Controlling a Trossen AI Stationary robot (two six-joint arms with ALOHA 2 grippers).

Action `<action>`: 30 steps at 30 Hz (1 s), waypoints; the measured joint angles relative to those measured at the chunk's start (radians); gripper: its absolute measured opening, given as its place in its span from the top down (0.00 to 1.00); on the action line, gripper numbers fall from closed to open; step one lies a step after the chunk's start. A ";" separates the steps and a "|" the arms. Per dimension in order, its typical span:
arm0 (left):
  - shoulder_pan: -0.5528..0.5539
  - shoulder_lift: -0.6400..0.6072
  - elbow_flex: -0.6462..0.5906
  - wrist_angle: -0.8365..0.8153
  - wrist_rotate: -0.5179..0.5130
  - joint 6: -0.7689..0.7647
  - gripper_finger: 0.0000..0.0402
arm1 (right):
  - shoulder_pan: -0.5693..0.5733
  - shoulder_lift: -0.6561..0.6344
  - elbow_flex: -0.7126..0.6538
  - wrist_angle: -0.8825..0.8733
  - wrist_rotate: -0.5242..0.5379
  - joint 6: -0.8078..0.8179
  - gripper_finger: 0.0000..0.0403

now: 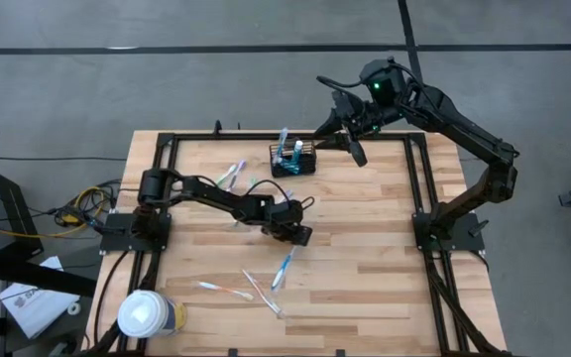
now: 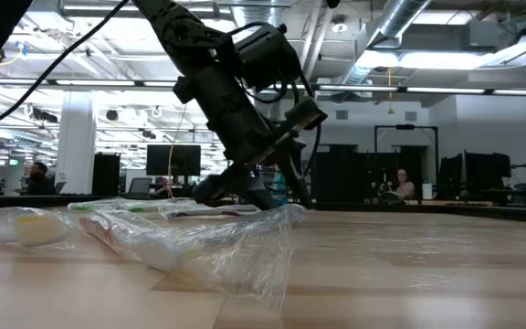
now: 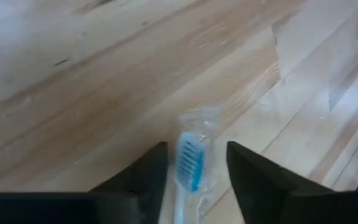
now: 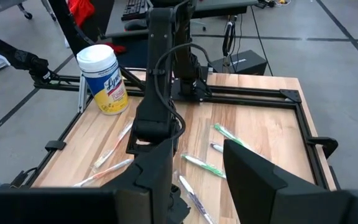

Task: Pick & Place toothbrushing station
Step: Put the blue toothbrush into the black wire organizer

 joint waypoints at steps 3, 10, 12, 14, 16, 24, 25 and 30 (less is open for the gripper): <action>0.004 0.001 -0.001 -0.004 0.002 0.019 0.76 | 0.000 0.000 0.000 0.002 0.000 0.000 0.67; 0.009 0.009 -0.004 0.040 0.013 0.055 0.98 | 0.000 0.000 0.000 0.006 0.001 -0.004 0.67; 0.009 0.014 -0.008 0.104 0.010 0.057 0.98 | 0.000 0.000 0.000 0.006 0.001 -0.004 0.67; 0.014 0.016 -0.010 0.211 0.003 0.058 0.99 | 0.000 0.000 0.000 0.006 0.001 -0.004 0.67; 0.015 0.011 -0.005 0.335 -0.002 0.057 1.00 | 0.000 0.000 0.000 0.007 0.001 -0.004 0.67; 0.015 -0.054 -0.004 0.613 -0.080 0.203 1.00 | -0.001 0.000 0.000 0.026 0.003 -0.013 0.67; 0.017 -0.075 -0.010 0.610 -0.112 0.256 1.00 | -0.004 0.000 0.000 0.030 0.003 -0.013 0.67; 0.033 -0.227 -0.059 0.601 -0.364 0.604 1.00 | -0.024 0.000 0.000 0.038 0.003 -0.012 0.67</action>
